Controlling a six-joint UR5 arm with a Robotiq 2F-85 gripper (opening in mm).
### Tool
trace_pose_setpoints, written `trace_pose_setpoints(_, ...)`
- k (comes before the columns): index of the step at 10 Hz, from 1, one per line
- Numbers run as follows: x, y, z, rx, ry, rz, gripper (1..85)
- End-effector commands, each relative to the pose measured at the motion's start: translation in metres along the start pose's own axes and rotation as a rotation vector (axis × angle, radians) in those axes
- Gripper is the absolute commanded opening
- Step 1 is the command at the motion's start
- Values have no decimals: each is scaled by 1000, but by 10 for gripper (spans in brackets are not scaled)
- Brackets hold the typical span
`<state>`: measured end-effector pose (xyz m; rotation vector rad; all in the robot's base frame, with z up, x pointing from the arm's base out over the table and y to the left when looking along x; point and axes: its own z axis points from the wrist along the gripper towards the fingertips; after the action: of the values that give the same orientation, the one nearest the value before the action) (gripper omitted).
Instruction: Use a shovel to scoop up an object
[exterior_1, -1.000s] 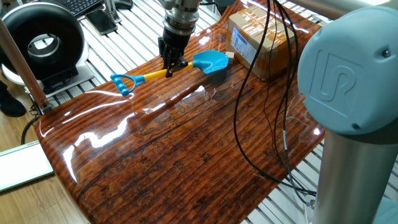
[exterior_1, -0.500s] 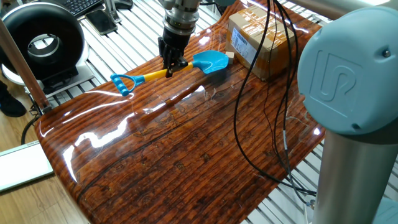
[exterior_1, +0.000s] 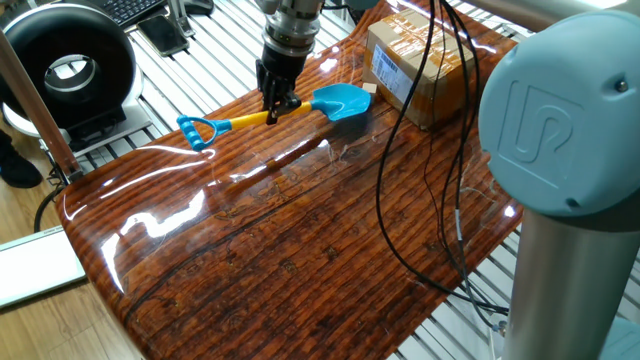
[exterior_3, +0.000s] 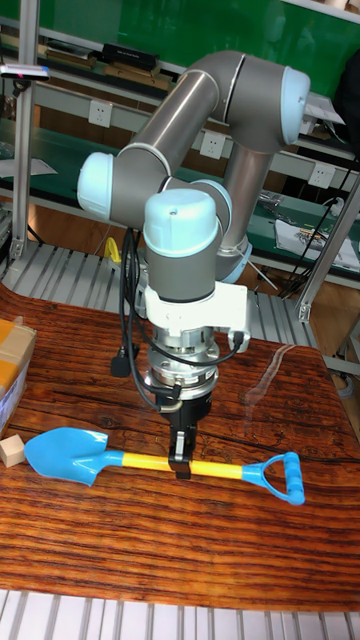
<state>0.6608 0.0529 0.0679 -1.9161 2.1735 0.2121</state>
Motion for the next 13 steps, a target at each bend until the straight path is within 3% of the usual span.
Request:
trace_pose_setpoints(1,-10,-3,1,10,-24,-13,10)
trace_pose_setpoints(4,-36,-10,3,21,-22,9,10)
trace_pose_setpoints(7,-18,-12,0,27,-24,-11,10)
trace_pose_setpoints(8,-19,-5,-1,6,-51,7,10)
trace_pose_setpoints(13,-26,-9,-2,22,-86,23,10)
